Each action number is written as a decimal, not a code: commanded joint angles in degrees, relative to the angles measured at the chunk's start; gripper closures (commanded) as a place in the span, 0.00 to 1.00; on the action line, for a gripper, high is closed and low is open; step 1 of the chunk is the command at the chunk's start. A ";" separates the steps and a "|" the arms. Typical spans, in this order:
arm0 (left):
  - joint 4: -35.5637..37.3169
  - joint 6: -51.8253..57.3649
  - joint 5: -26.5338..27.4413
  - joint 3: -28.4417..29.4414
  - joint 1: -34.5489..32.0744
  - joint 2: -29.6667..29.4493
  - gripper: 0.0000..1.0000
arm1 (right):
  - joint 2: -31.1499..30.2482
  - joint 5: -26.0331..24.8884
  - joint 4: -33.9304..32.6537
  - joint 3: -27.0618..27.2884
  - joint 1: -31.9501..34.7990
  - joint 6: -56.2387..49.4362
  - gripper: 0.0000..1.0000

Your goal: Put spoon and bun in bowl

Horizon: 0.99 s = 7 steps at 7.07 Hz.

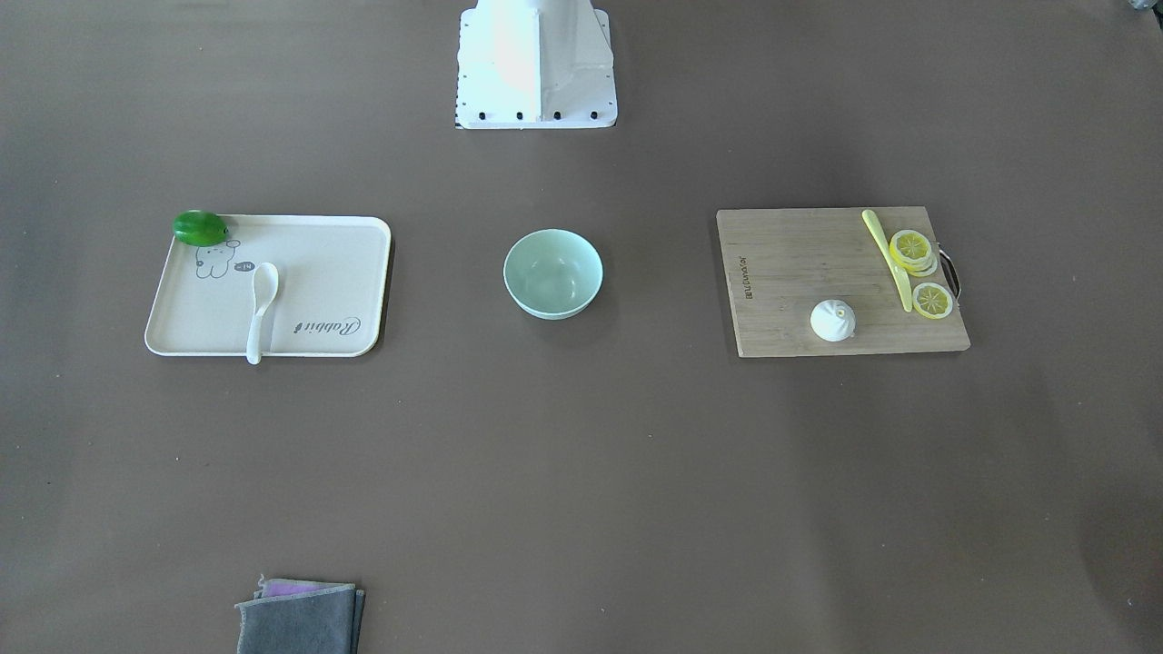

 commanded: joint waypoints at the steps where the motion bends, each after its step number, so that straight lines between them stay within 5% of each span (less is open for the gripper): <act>1: -9.65 -13.10 0.20 -1.02 8.33 -0.71 0.03 | 2.01 0.33 -0.08 4.33 -6.76 11.37 0.00; 4: -14.38 -23.11 0.64 -1.03 15.31 -4.47 0.03 | 7.26 2.01 0.00 7.25 -15.63 28.07 0.00; 7: -14.20 -31.80 0.82 -1.03 19.27 -9.31 0.03 | 8.43 1.57 0.00 6.29 -21.18 29.51 0.00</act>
